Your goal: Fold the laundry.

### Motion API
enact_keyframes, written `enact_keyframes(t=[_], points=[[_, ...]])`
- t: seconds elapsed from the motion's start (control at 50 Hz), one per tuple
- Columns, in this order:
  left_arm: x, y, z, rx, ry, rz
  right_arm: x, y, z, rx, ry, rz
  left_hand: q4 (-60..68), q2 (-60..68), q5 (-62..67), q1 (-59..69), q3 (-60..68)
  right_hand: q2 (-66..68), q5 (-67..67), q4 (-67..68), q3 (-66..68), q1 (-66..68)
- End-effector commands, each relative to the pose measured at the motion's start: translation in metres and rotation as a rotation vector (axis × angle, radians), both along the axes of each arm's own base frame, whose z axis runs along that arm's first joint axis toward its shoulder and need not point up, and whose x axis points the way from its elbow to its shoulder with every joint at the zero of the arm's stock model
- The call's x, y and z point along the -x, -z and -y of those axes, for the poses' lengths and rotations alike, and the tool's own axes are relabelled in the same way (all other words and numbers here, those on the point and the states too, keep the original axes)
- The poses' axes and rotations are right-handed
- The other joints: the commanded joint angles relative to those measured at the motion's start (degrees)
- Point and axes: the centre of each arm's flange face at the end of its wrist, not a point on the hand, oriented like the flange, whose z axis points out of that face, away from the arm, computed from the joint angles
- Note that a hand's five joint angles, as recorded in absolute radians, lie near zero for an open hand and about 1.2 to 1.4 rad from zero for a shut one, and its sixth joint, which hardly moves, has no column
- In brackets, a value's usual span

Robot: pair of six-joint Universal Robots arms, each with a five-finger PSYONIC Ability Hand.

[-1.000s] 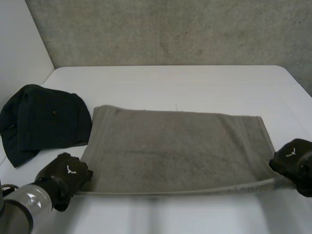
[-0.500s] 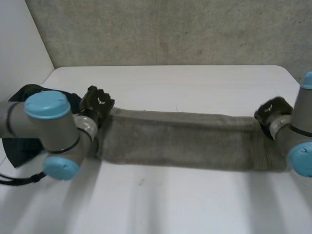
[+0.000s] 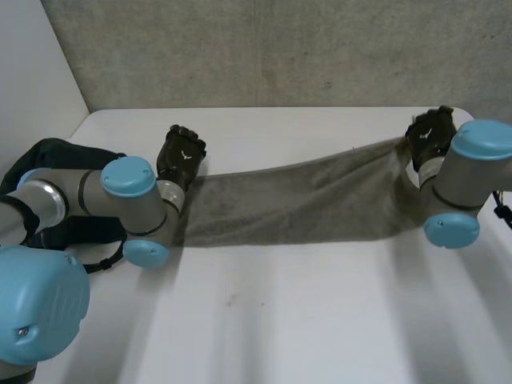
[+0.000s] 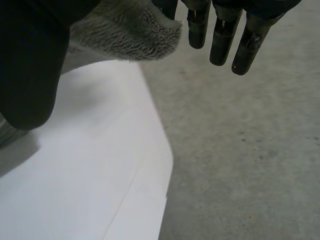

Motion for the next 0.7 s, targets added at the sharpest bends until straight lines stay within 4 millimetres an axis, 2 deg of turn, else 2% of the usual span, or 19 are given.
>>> enact_keyframes(t=[0.02,0.14,0.16,0.24,0.3,0.32,0.4,0.42,0.46,0.54,0.7], points=[[-0.007,-0.050,-0.019,0.031,0.004,-0.037,0.006,-0.060,-0.021,0.000,-0.018,0.207,-2.42,-2.67,-3.21,-0.84,-2.93,-2.42,-3.71,-3.19,-2.21,-1.60],[-0.017,-0.078,-0.041,0.010,0.018,-0.099,0.007,-0.078,-0.054,-0.175,-0.080,0.229,-2.42,-2.67,-3.21,-0.84,-2.93,-2.42,-3.71,-3.19,-2.21,-1.60],[-0.018,-0.080,-0.044,0.006,0.026,-0.109,0.008,-0.077,-0.062,-0.242,-0.093,0.234,-2.42,-2.67,-3.21,-0.84,-2.93,-2.42,-3.71,-3.19,-2.21,-1.60],[-0.019,-0.081,-0.055,-0.030,0.068,-0.141,0.018,-0.062,-0.073,-0.387,-0.088,0.254,-2.42,-2.67,-3.21,-0.84,-2.93,-1.57,-2.85,-2.33,-1.35,-0.75],[-0.023,-0.074,-0.057,-0.054,0.070,-0.133,0.017,-0.050,-0.076,-0.432,-0.101,0.254,-2.42,-2.67,-3.21,-0.84,-2.93,12.41,11.13,11.65,12.62,13.23],[-0.026,-0.073,-0.056,-0.057,0.063,-0.132,0.017,-0.041,-0.076,-0.457,-0.101,0.252,-2.42,-2.67,-3.21,-0.84,-2.93,24.95,23.67,24.19,25.17,25.77],[-0.032,-0.068,-0.051,-0.071,0.039,-0.128,0.018,-0.035,-0.074,-0.465,-0.095,0.255,-2.42,-2.67,-3.21,-0.84,-2.93,57.62,56.33,56.85,57.83,58.44],[-0.033,-0.064,-0.051,-0.081,0.037,-0.125,0.018,-0.035,-0.073,-0.459,-0.094,0.257,-2.42,-2.67,-3.21,-0.84,-2.93,58.21,56.93,57.45,58.43,59.03],[-0.034,-0.059,-0.051,-0.095,0.033,-0.119,0.018,-0.038,-0.070,-0.435,-0.096,0.265,-2.42,-2.67,-3.21,-0.84,-2.93,55.55,54.26,54.78,55.76,56.37],[-0.041,-0.047,-0.051,-0.147,0.013,-0.101,0.025,-0.048,-0.057,-0.359,-0.077,0.280,-1.54,-1.78,-2.33,0.04,-2.04,2.65,1.36,1.88,2.86,3.47],[-0.053,-0.040,-0.063,-0.245,-0.016,-0.082,0.035,-0.069,-0.036,-0.246,-0.058,0.299,0.99,0.74,0.20,2.57,0.48,1.02,-0.27,0.25,1.23,1.84]])
